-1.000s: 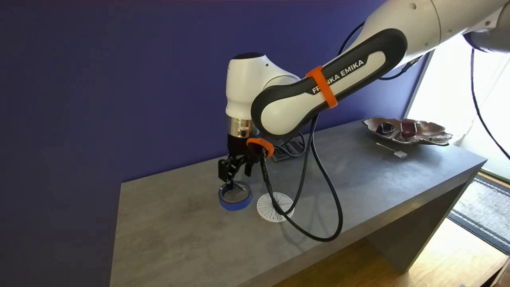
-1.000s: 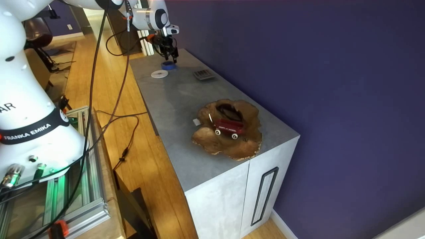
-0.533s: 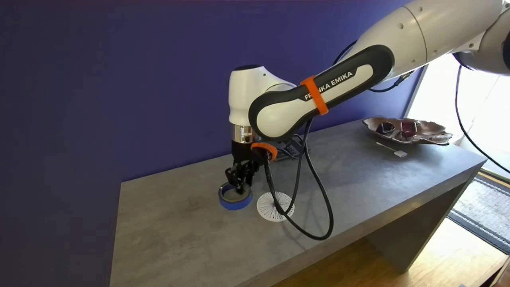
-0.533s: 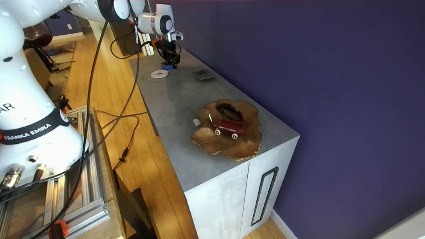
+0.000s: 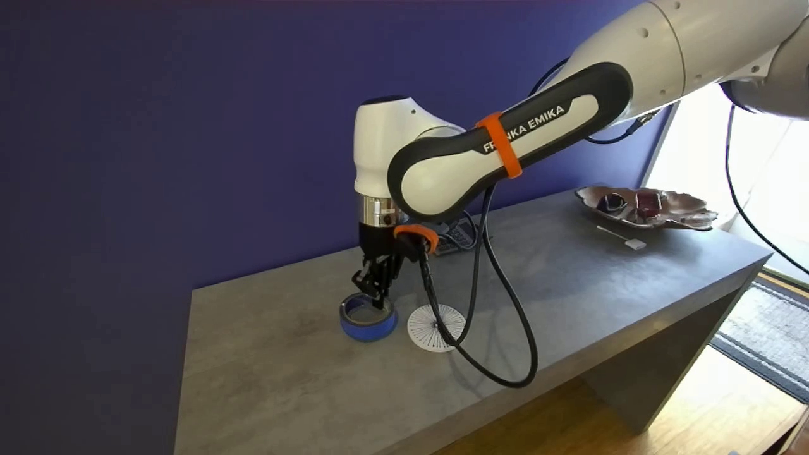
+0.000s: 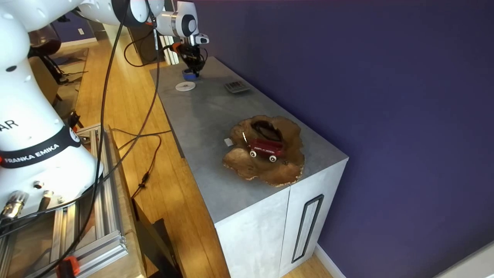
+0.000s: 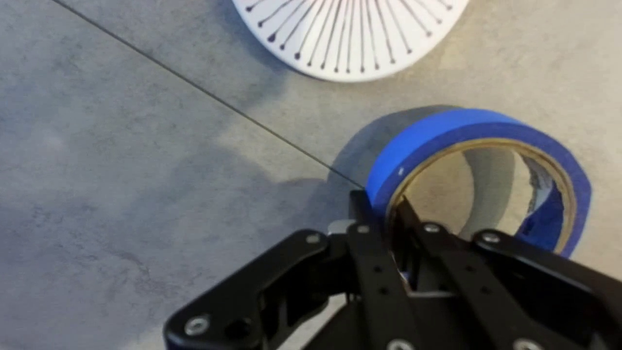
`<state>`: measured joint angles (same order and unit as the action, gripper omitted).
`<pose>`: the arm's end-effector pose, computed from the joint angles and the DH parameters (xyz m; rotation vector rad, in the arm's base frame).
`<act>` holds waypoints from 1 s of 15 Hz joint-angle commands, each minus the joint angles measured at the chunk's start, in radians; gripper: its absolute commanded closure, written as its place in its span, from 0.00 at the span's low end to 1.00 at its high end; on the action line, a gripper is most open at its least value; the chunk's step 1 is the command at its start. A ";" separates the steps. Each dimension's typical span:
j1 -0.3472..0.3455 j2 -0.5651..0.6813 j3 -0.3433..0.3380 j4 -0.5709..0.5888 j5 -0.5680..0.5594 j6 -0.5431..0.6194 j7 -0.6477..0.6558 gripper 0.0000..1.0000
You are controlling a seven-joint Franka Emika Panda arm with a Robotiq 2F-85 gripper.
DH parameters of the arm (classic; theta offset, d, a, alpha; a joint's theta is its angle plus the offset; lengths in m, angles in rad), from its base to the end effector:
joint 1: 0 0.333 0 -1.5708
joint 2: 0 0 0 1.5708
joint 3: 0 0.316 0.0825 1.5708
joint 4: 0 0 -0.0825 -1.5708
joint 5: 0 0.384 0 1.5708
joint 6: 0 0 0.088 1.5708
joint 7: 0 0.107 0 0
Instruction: Put blue masking tape on the wooden tray
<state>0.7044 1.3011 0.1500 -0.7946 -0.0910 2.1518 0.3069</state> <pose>0.5659 0.5588 0.1189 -2.9644 -0.7271 -0.0309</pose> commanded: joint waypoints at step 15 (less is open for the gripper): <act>0.036 -0.419 -0.193 -0.441 -0.064 0.032 0.482 0.87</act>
<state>0.7401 0.8811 -0.0432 -1.2371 -0.1548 2.1843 0.7901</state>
